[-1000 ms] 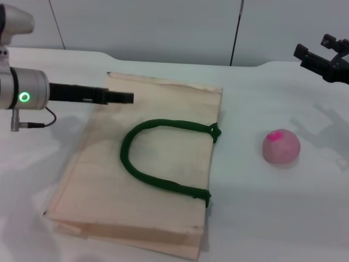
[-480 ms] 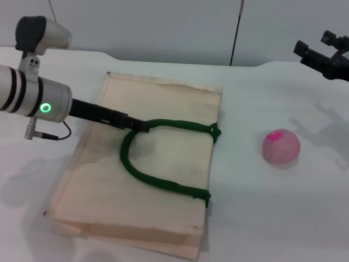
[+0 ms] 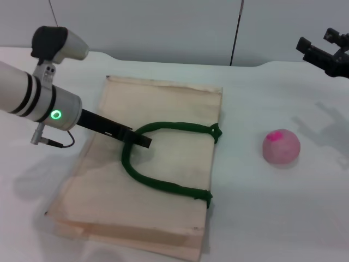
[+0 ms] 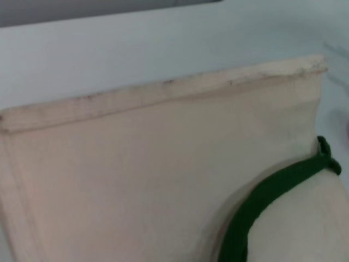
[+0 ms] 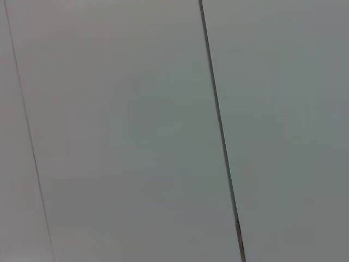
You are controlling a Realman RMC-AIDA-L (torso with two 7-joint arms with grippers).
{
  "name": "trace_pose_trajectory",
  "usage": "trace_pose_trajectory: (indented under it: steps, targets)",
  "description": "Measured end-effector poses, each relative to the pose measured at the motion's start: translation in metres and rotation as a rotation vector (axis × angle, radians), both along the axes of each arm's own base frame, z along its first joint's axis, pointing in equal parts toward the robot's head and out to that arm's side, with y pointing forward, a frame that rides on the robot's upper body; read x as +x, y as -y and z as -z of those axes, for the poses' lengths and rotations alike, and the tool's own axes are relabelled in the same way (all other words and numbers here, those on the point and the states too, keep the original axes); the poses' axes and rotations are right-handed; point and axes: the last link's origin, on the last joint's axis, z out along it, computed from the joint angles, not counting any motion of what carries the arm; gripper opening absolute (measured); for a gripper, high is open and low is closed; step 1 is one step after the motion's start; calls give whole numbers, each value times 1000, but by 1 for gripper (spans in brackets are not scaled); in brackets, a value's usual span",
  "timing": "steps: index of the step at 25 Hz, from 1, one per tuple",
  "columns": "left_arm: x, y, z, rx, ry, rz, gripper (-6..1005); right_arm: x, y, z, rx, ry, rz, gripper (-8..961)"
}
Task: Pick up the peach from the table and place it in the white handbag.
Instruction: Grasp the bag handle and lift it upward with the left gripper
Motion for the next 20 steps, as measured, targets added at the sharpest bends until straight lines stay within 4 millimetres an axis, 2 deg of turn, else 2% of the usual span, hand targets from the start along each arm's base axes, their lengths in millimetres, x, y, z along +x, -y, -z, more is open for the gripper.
trace_pose_trajectory:
  steps: [14,20]
  targets:
    - [0,-3,4,0,-42,4,661,0,0,0,1,-3,-2,891]
    - [0,-3,4,0,-43,3,582,-1,0,0,1,-4,-3,890]
